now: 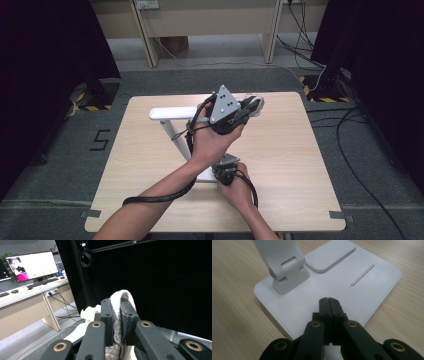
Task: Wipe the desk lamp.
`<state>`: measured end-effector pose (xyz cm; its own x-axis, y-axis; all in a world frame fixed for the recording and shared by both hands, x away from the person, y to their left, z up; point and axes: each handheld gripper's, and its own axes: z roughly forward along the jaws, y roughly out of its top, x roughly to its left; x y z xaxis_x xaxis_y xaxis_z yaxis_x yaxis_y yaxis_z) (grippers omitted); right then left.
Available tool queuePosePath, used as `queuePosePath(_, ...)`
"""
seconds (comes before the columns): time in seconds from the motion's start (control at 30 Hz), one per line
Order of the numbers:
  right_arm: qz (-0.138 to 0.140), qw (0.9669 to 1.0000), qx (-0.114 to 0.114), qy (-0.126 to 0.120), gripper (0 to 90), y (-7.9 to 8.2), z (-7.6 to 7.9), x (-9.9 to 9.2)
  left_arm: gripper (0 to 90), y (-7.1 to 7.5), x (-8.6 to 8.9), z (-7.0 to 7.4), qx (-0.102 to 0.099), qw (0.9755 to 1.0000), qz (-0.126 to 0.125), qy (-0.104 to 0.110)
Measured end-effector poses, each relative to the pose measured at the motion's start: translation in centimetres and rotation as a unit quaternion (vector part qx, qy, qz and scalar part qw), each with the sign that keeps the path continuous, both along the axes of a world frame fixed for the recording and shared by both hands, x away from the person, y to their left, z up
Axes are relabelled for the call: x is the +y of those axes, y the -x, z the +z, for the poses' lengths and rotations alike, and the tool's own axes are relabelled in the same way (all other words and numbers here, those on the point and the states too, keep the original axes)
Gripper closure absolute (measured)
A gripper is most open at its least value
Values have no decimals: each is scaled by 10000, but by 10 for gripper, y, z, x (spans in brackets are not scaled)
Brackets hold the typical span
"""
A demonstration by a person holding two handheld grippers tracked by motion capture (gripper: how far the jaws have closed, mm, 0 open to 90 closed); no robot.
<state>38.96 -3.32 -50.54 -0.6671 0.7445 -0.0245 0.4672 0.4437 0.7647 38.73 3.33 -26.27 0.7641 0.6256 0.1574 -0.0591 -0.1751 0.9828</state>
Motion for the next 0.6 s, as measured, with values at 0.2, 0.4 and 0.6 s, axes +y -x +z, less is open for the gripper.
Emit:
queuePosePath(0.2,-15,10000,-3,-17,900,0,0,0,821,0,-4,-1,-36,10000,-28,-24)
queuePosePath(0.4,-1,10000,-7,-13,900,0,0,0,820,-1,-9,-1,-44,10000,-29,-56)
queuePosePath(0.6,1,10000,-12,-6,900,0,0,0,820,-1,-14,-1,-91,9999,-46,-105)
